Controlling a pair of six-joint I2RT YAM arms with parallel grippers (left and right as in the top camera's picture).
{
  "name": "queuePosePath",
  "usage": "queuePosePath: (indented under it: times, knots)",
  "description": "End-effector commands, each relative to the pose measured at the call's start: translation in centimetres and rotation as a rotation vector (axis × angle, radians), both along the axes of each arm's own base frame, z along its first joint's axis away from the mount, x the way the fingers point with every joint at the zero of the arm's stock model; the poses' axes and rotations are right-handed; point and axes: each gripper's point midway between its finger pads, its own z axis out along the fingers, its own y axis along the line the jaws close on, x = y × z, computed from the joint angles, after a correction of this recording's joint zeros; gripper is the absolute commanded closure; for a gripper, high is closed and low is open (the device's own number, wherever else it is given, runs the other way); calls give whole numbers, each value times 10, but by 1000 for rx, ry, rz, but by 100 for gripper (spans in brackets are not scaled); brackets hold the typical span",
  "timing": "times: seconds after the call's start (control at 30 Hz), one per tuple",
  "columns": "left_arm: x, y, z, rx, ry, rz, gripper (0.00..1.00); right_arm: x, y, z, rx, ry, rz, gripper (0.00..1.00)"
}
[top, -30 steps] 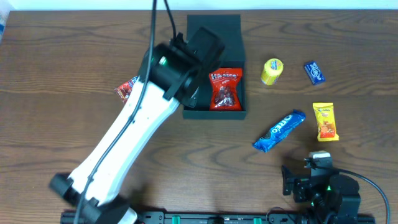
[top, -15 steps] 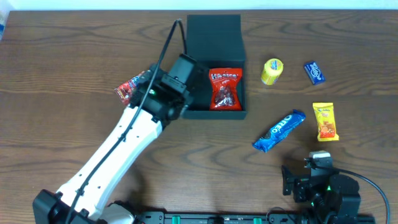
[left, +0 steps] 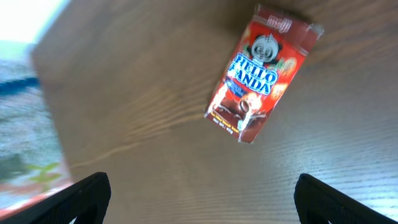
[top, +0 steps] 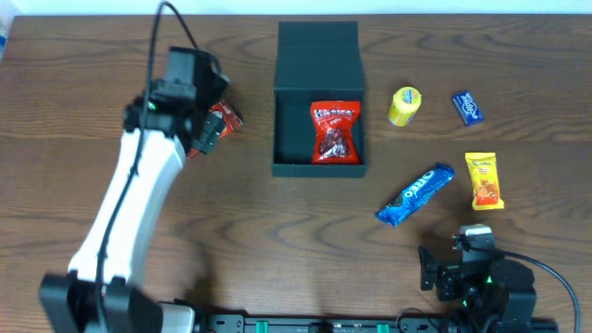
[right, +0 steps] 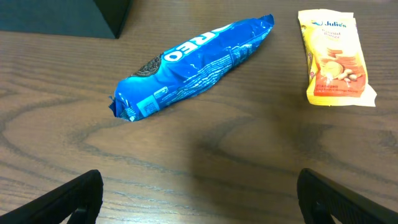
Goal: Pack container
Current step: 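Move the left gripper to the red Hello Panda box, then grasp the Hello Panda box with the left gripper and lift it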
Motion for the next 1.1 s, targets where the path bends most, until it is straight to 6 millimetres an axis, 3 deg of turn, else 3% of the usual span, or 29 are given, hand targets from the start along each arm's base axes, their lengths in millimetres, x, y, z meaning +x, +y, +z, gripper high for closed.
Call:
queuePosePath:
  times: [0.0,0.27,0.4,0.67,0.93,1.07]
  knots:
    - [14,1,-21,-71,106,-47,5,-1,0,-2,-3,2,7,1]
    - [36,1,-57,-104,350,-80,5,-1,0,-2,-3,2,7,1]
    - [34,0,-77,-102,429,-116,5,-1,0,-2,-3,2,7,1]
    - [44,1,-114,-118,472,-140,5,-1,0,-2,-3,2,7,1]
    - [72,6,-125,-113,382,-134,5,-1,0,-2,-3,2,7,1]
    - [74,2,-126,-128,380,-178,5,-1,0,-2,-3,2,7,1]
